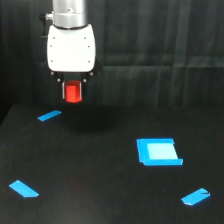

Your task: Pick up the red object from the table

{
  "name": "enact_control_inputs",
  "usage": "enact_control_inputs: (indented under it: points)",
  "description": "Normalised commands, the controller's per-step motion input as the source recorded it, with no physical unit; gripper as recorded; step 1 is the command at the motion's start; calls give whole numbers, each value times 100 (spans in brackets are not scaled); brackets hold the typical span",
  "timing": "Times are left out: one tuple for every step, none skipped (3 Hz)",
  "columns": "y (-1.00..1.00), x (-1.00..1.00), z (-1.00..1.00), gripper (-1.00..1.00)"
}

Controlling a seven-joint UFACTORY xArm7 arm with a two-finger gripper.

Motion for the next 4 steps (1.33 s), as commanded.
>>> enact_control_inputs:
  points:
    - [-1, -6, 6, -98]
    - [-1, -4, -2, -92]
    - [7, 2, -1, -94]
    - [-3, -6, 3, -96]
